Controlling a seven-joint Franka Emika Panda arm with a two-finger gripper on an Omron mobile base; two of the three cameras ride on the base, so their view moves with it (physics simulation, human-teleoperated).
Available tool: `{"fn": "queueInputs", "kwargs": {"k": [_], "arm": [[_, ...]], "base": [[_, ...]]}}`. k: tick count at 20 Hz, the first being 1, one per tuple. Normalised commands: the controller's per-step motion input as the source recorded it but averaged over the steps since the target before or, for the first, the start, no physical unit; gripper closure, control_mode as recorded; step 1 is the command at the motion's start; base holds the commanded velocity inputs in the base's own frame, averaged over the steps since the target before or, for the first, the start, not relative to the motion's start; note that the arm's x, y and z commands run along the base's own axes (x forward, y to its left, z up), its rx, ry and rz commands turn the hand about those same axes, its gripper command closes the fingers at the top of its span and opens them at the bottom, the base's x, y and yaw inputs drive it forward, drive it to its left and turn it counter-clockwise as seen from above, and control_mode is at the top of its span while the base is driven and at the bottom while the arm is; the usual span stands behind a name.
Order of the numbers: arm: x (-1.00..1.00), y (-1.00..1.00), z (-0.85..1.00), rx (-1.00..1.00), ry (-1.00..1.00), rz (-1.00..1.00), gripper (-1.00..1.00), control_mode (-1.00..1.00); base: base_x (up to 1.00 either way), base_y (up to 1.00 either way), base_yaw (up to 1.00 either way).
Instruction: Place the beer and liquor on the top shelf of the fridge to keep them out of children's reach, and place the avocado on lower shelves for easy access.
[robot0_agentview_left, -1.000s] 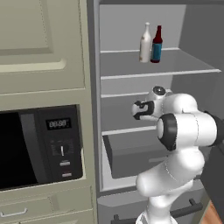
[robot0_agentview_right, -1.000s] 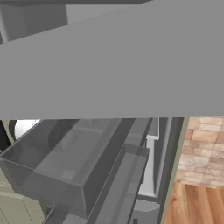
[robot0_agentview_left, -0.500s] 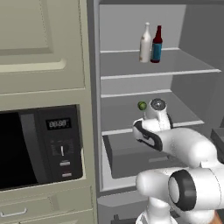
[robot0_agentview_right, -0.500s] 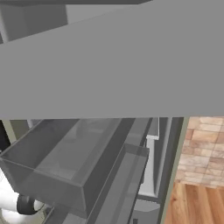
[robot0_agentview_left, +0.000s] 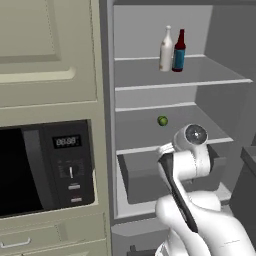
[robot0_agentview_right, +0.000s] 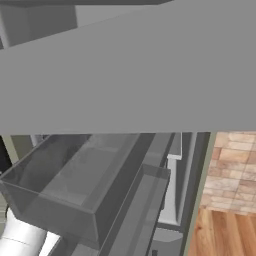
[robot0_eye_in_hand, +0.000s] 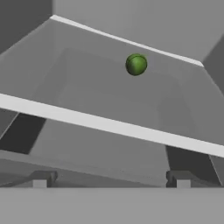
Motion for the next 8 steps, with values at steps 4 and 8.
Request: {"fn": "queueInputs", "kwargs": {"k": [4,8], "arm": [[-1.00,0.29,1.00,0.00,-0.05,0.00,-1.00,-1.00],[-1.00,0.51,0.98,0.00,-0.07,0.00,-1.00,-1.00]], "base": [[0.00,0.00,0.00],[0.00,0.00,0.00]]}}
